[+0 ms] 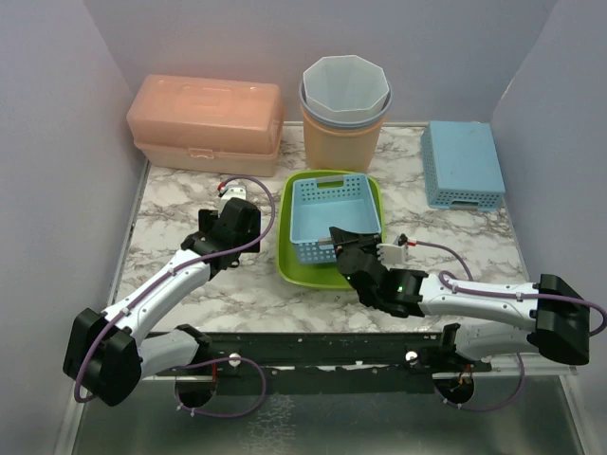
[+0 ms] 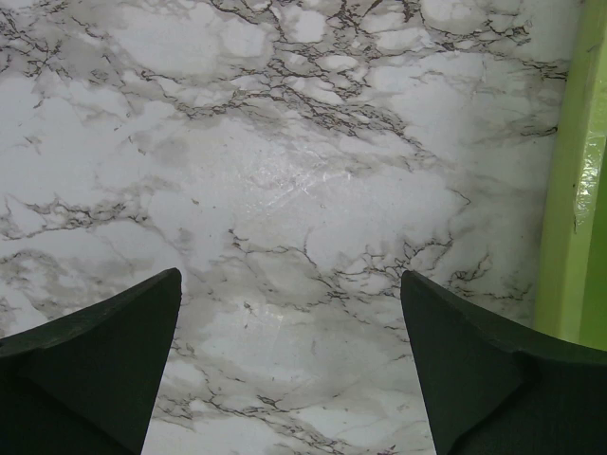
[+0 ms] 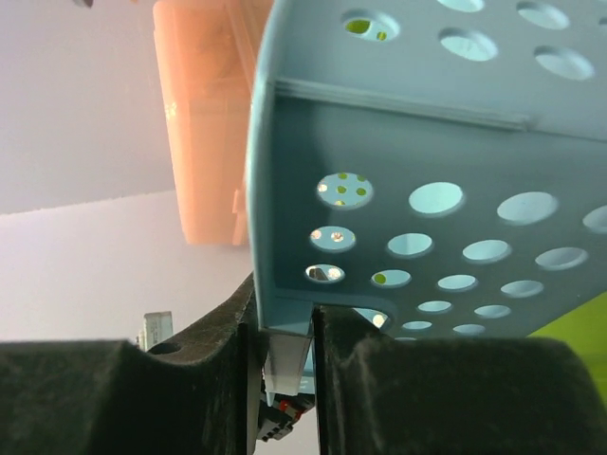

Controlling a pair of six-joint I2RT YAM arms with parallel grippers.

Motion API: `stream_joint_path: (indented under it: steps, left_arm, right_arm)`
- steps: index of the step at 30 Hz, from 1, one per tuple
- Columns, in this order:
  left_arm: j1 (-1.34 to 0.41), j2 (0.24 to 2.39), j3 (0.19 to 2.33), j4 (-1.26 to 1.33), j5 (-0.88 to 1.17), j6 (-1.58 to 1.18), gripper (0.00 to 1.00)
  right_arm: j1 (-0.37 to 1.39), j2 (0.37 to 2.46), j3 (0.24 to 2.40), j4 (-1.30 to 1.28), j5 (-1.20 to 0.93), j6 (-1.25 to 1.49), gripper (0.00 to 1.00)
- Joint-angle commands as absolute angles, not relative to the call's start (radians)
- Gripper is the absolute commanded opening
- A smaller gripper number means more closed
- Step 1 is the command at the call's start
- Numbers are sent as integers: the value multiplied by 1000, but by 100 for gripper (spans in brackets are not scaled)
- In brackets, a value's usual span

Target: Turn the large container upside down

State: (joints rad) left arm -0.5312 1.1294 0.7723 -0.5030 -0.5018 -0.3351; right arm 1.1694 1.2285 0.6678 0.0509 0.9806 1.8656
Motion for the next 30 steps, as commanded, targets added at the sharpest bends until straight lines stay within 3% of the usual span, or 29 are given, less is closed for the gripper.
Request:
stream_joint_path:
  steps: [1, 5, 15, 21, 30]
  left_arm:
    - [-526, 1113, 797, -504, -501, -329, 99]
    - [-526, 1111, 796, -503, -499, -329, 99]
    - [-526, 1114, 798, -504, -503, -329, 99]
    - [-526, 1109, 797, -505, -506, -330, 99]
    - [-526, 1100, 795, -503, -519, -332, 99]
  right_arm:
    - [1164, 1202, 807, -255, 1042, 1854, 23]
    - [1164, 1185, 870, -388, 1083, 1825, 14]
    - [1164, 1088, 827, -388, 1120, 1749, 1]
    - [1164, 1046, 851, -277, 1140, 1464, 1]
    - [1164, 953, 825, -228, 1179, 1315, 1]
